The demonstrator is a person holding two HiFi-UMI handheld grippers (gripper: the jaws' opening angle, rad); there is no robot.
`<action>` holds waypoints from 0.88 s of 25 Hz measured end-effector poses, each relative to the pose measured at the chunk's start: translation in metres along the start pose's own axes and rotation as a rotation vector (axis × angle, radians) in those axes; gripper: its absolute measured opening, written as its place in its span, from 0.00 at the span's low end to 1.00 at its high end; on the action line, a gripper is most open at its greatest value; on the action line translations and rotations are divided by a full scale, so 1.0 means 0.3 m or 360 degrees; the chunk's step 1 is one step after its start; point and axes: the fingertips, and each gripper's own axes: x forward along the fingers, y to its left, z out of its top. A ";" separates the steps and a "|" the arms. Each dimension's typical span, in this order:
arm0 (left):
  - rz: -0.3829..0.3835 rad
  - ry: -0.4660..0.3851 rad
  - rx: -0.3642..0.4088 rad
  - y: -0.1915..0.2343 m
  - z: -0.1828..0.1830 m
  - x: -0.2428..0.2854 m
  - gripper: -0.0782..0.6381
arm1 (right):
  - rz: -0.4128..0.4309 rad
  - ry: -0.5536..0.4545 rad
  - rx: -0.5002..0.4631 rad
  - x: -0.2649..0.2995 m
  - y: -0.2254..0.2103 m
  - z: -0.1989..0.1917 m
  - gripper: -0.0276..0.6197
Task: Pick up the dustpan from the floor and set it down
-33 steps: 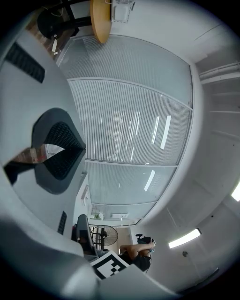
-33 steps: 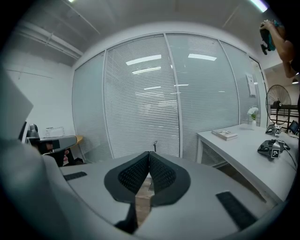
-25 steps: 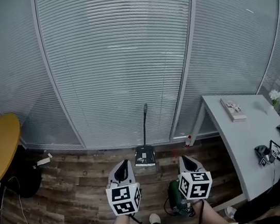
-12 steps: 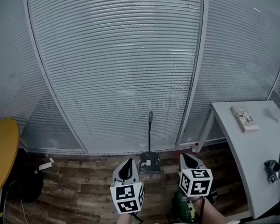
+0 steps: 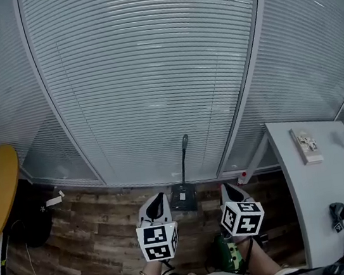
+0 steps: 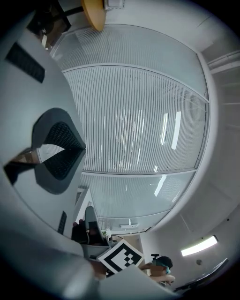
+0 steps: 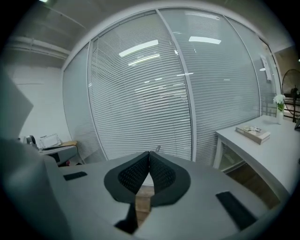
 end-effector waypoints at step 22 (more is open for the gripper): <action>-0.0159 -0.0150 0.0029 0.290 0.233 0.479 0.13 | -0.0112 -0.0129 0.0026 0.430 0.085 0.286 0.09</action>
